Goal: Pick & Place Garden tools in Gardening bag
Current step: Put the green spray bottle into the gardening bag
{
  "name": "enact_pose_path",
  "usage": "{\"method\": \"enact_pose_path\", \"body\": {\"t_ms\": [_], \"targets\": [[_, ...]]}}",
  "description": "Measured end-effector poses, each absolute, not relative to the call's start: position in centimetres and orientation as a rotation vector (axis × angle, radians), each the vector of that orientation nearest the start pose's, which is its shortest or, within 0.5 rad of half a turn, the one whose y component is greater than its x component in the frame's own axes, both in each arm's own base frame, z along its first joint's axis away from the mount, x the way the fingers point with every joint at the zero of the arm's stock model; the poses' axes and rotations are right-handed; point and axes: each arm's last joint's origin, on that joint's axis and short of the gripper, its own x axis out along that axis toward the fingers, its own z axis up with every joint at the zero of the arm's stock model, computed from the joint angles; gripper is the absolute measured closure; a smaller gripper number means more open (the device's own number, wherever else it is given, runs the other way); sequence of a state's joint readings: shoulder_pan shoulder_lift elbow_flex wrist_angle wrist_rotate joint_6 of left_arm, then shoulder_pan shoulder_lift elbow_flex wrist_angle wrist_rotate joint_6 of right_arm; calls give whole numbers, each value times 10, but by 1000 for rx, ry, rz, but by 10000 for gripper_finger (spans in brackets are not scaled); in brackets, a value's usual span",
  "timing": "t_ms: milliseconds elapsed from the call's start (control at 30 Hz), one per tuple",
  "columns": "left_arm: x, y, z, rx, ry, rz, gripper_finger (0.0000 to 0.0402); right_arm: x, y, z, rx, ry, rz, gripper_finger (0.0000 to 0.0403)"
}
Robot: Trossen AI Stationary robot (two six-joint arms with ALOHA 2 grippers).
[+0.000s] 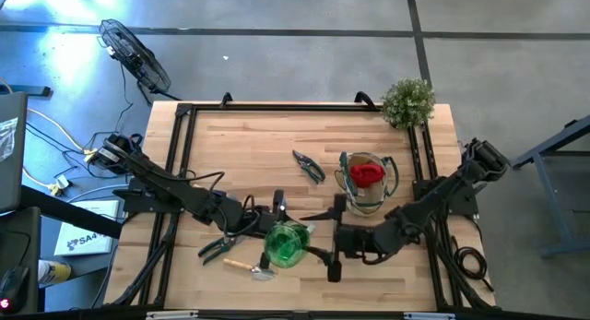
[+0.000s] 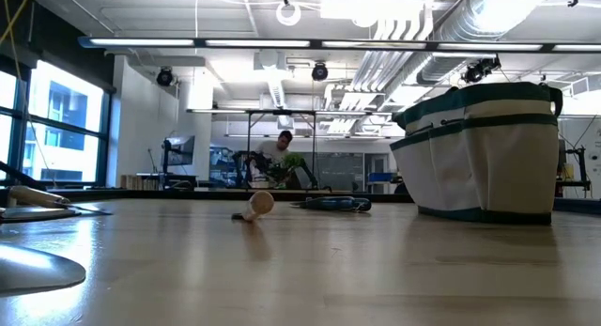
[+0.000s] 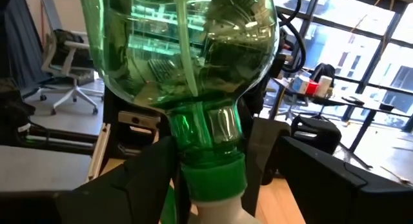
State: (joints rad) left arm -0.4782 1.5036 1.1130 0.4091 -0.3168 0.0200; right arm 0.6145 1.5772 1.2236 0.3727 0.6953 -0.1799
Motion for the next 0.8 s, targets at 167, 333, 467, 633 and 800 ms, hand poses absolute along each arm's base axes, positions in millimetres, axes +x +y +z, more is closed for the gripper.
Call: {"method": "enact_pose_path", "body": {"t_ms": [167, 333, 467, 633, 800], "targets": [[312, -152, 331, 13, -19, -161, 295, 311, 188, 340, -169, -7, -72, 135], [312, -152, 331, 12, -18, -161, 296, 313, 185, 340, -172, -4, -33, 176], [312, -151, 329, 15, 0, -158, 297, 314, 184, 338, -182, 6, -24, 241], [312, -151, 329, 5, 3, -158, 310, 314, 184, 338, -199, 15, -18, 276], [312, -151, 329, -5, 3, -153, 312, 314, 184, 338, -188, 17, -27, 276]]}}
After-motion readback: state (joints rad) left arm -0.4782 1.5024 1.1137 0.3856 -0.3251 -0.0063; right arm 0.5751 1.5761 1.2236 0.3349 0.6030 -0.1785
